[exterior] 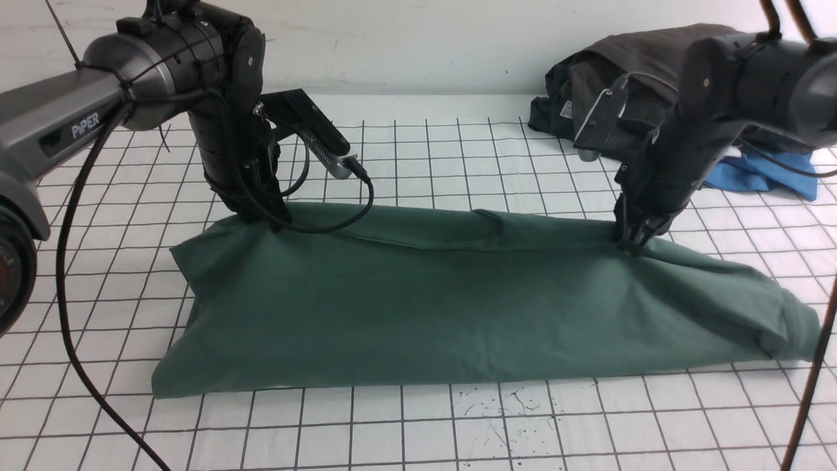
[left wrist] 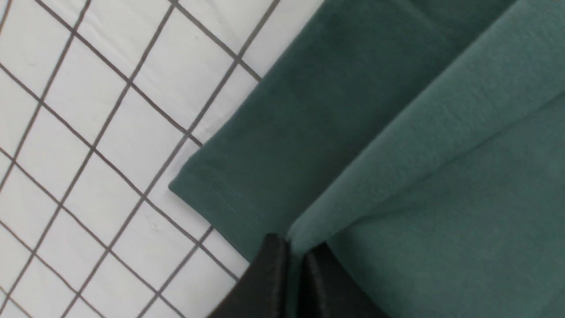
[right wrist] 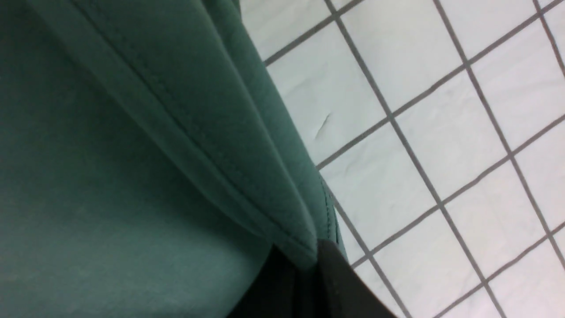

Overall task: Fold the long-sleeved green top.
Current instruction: Use both arms to drag the lower edge of the fabric forward and fold it over the upper edge

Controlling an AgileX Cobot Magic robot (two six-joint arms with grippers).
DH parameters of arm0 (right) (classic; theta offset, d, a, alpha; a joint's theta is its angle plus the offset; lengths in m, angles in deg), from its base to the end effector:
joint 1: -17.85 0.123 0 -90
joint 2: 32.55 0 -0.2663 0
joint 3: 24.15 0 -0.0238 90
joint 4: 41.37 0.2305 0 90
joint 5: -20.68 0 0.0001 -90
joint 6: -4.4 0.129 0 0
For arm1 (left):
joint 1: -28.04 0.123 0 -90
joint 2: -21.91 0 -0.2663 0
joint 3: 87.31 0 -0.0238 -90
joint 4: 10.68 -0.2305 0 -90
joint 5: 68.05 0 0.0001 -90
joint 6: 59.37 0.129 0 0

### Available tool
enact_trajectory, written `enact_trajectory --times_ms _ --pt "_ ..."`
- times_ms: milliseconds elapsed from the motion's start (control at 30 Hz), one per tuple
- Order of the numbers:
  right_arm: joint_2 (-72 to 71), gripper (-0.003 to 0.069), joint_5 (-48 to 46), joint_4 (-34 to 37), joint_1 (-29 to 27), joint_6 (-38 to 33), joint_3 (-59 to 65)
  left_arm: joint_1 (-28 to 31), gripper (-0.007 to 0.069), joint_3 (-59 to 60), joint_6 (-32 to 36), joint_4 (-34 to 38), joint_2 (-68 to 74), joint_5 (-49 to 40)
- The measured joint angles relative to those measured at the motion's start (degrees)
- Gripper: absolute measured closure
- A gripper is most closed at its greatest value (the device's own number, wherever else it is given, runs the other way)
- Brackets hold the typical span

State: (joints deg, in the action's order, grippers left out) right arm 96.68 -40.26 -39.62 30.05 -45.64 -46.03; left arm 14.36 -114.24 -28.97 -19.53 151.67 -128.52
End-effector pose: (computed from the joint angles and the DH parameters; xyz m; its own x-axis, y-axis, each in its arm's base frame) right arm 0.4114 0.0925 0.1570 -0.4616 -0.8739 -0.1526 -0.8659 0.4812 -0.1367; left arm 0.4293 -0.0867 0.1774 -0.6511 0.7404 -0.1670 0.6914 0.6693 0.2719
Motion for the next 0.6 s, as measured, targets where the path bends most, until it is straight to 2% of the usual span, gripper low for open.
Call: enact_trajectory --times_ms 167,267,400,467,500,600 --pt "1.88 0.0641 1.11 0.00 0.00 0.06 -0.20 0.49 0.0592 -0.11 0.00 0.00 1.58 2.96" --pt "2.67 0.0632 2.11 -0.14 0.00 0.55 -0.38 0.77 0.0556 -0.16 0.00 -0.15 2.18 4.38" --pt "3.15 0.0589 5.10 -0.40 -0.06 1.51 -0.38 0.87 0.0456 -0.16 -0.07 -0.68 2.26 5.77" --pt "3.17 0.0543 7.10 -0.40 -0.31 1.93 -0.38 0.87 0.0393 -0.21 -0.55 -0.82 2.26 6.40" --pt "3.17 0.0538 7.28 -0.40 -0.31 2.14 -0.38 0.87 0.0386 -0.21 -0.60 -0.88 2.26 6.45" --pt "3.17 0.0435 10.13 -1.01 -0.48 5.19 -0.38 0.87 0.0278 -0.27 -2.93 -2.25 2.26 6.80"
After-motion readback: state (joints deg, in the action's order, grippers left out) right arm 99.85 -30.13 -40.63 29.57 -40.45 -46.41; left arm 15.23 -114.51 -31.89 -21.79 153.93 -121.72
